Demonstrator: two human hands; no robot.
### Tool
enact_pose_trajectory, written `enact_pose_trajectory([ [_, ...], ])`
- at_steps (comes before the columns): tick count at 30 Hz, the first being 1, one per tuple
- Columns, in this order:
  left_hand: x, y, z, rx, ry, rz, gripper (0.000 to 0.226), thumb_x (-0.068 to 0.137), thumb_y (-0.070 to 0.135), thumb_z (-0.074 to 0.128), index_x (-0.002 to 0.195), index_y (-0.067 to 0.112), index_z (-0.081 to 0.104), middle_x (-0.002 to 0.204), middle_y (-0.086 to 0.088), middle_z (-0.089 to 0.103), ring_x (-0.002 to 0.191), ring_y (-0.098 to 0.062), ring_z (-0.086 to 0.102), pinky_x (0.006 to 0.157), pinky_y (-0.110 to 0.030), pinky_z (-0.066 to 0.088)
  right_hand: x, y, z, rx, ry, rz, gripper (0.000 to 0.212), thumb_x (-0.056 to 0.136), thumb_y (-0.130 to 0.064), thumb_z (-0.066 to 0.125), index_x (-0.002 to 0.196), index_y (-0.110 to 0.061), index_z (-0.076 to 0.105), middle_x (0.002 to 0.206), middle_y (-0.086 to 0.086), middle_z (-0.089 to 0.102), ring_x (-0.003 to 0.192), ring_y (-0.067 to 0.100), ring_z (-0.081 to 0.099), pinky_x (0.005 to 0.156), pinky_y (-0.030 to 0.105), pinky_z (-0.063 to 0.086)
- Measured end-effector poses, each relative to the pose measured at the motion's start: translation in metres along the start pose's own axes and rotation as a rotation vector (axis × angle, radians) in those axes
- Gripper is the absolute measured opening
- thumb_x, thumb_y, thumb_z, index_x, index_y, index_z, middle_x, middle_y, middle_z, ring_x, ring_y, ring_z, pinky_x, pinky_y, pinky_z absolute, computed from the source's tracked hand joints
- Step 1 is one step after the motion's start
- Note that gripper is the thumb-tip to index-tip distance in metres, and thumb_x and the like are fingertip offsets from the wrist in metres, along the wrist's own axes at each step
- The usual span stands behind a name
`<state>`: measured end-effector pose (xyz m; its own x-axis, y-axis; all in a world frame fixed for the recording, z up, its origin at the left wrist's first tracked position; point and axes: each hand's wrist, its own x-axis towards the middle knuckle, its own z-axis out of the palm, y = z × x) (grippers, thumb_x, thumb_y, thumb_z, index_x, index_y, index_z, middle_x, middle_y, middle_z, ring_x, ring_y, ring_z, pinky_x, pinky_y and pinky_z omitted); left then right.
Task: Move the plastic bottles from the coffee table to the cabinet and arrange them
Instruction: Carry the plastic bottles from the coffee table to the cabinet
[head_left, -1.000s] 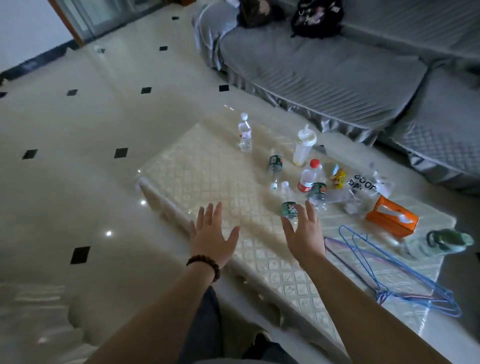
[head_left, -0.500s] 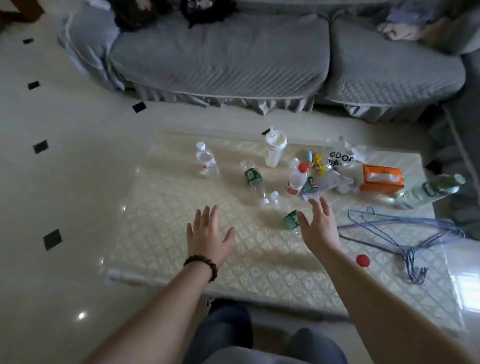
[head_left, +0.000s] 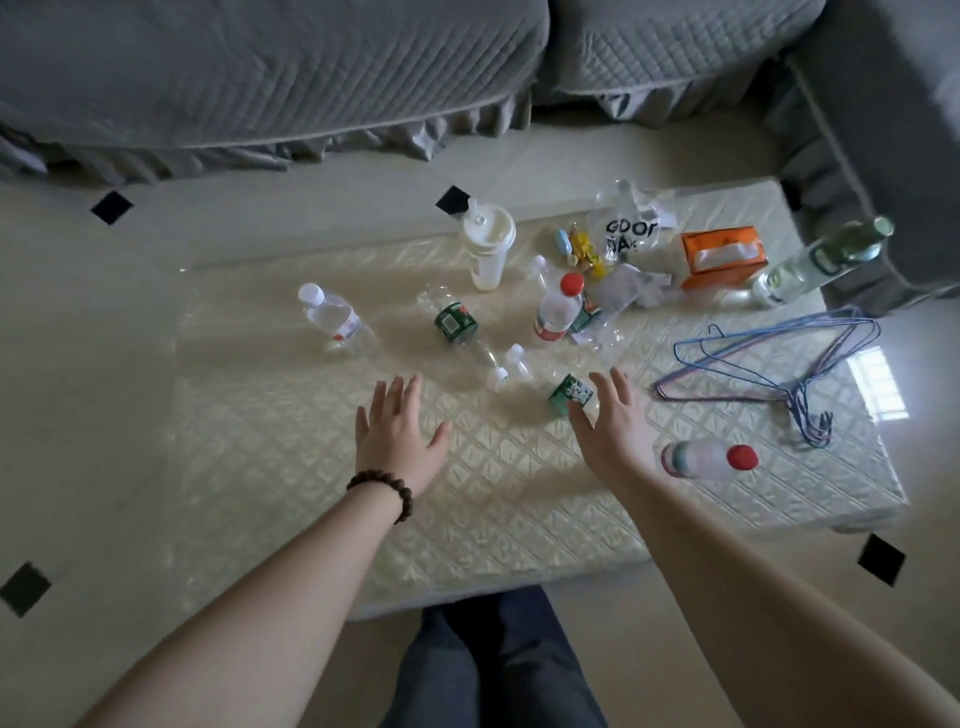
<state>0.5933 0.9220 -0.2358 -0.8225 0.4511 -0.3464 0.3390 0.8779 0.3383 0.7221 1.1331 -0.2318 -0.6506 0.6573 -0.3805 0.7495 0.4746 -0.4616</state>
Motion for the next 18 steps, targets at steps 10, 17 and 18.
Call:
enact_pose_trajectory([
  [10,0.112,-0.012,0.079,0.108,-0.022,0.104,0.073,0.089,0.049,0.048,0.149,0.023,0.016,0.157,-0.003,0.017,0.145,-0.022,0.006,0.117,-0.047,0.009,0.112,0.035,0.087,-0.067,-0.108,0.014,0.082,0.086,-0.044,0.061,0.15,-0.024,0.013,0.16,0.004,0.006,0.147,0.02,-0.002,0.12,0.039,0.004],
  [17,0.168,-0.025,0.119,0.129,0.007,0.198,0.081,0.085,0.053,0.053,0.149,0.021,0.016,0.157,-0.005,0.018,0.145,-0.024,0.007,0.116,-0.049,0.011,0.151,0.053,0.141,-0.172,-0.135,0.02,0.082,0.085,-0.034,0.063,0.15,-0.024,0.014,0.157,0.006,0.02,0.144,0.026,0.017,0.117,0.039,0.019],
  [18,0.174,-0.025,0.121,0.127,0.015,0.209,0.083,0.084,0.054,0.055,0.149,0.02,0.016,0.157,-0.006,0.018,0.145,-0.024,0.007,0.116,-0.048,0.011,0.152,0.055,0.145,-0.17,-0.113,0.027,0.079,0.085,-0.032,0.063,0.149,-0.024,0.016,0.153,0.006,0.027,0.14,0.027,0.024,0.115,0.038,0.023],
])
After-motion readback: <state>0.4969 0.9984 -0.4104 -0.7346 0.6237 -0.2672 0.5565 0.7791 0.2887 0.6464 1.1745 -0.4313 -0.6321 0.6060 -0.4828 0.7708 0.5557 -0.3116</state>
